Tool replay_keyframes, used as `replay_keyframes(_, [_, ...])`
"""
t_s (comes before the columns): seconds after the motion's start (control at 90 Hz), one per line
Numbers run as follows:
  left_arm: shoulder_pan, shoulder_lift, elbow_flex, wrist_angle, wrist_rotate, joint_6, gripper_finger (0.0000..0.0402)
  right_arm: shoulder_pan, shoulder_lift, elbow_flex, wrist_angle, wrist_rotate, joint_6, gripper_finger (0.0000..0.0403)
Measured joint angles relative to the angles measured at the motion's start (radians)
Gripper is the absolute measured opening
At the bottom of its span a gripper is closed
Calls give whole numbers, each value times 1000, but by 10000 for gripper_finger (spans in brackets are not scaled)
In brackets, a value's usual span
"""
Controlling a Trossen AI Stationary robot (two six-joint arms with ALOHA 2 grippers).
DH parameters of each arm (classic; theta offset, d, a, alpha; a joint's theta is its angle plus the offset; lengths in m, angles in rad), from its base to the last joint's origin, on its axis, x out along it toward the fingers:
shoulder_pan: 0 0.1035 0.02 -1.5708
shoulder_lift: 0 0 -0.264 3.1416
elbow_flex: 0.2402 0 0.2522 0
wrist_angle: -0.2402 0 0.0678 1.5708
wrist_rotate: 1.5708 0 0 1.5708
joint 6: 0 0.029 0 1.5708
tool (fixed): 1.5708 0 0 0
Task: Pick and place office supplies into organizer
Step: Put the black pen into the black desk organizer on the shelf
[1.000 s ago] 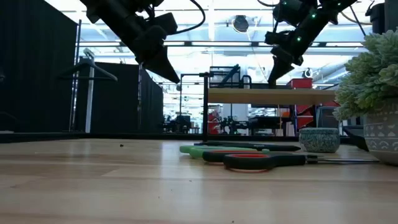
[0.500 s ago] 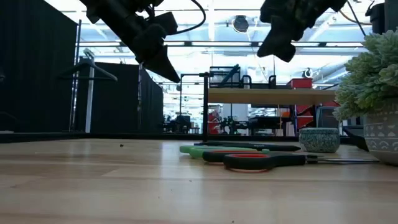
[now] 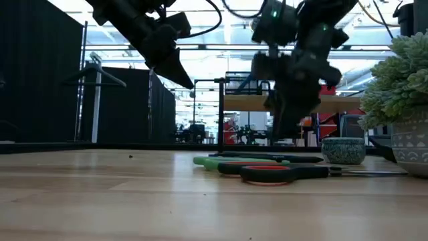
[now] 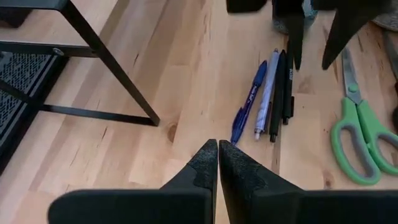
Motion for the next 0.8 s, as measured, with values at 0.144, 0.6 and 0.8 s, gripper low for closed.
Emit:
replay_keyframes(0.144, [0, 0, 0, 0, 0, 0, 3, 4, 23, 0, 45, 15, 3, 106])
replay_keyframes(0.6, [0, 0, 0, 0, 0, 0, 3, 4, 103, 2, 90, 89, 6, 100])
replay_keyframes(0.8, [0, 0, 0, 0, 0, 0, 3, 6, 117, 2, 91, 134, 5, 66])
